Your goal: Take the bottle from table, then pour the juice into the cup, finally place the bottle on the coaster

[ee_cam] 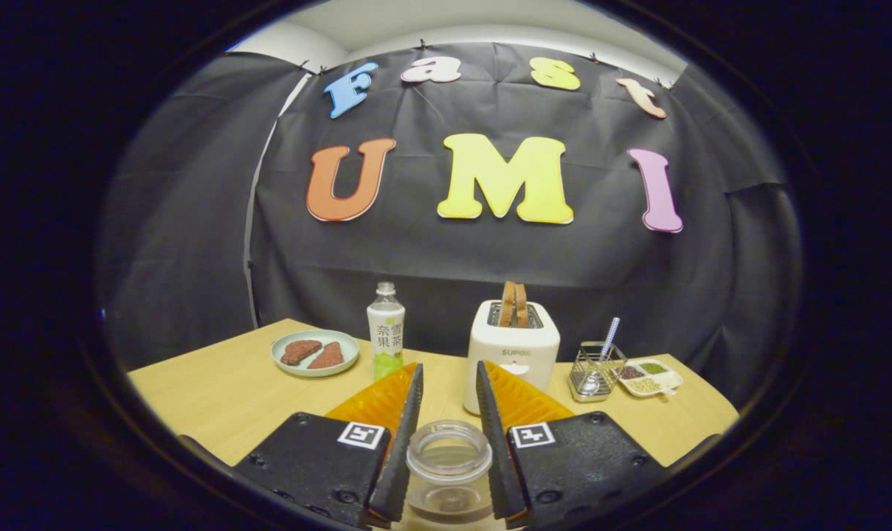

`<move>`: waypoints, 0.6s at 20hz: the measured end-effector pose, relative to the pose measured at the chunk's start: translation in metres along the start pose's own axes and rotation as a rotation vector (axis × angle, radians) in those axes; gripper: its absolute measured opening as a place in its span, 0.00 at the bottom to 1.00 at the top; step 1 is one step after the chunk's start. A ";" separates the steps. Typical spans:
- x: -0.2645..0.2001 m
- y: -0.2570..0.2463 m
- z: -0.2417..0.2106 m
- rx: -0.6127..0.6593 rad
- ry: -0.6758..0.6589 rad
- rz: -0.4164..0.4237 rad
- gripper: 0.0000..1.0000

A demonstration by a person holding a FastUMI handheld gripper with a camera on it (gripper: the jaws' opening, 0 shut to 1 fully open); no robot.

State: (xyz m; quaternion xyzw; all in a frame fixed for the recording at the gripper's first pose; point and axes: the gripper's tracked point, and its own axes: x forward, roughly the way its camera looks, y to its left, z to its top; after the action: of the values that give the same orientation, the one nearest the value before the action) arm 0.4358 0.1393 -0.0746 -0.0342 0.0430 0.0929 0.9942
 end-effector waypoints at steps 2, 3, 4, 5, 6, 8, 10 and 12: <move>0.001 -0.002 -0.002 0.005 0.003 0.001 0.50; 0.001 0.002 0.001 -0.004 0.009 0.006 0.50; 0.000 0.004 0.002 -0.018 0.013 0.003 0.51; -0.001 0.001 0.002 -0.026 0.016 -0.004 0.51; -0.002 0.002 0.003 -0.028 0.020 -0.004 0.63; -0.006 0.004 0.005 -0.028 0.019 -0.009 0.86; -0.013 0.003 0.011 -0.022 0.007 -0.011 0.95; -0.024 0.007 0.016 -0.009 0.001 0.000 0.98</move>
State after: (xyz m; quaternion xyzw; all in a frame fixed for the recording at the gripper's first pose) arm 0.4122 0.1425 -0.0565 -0.0385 0.0433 0.0931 0.9940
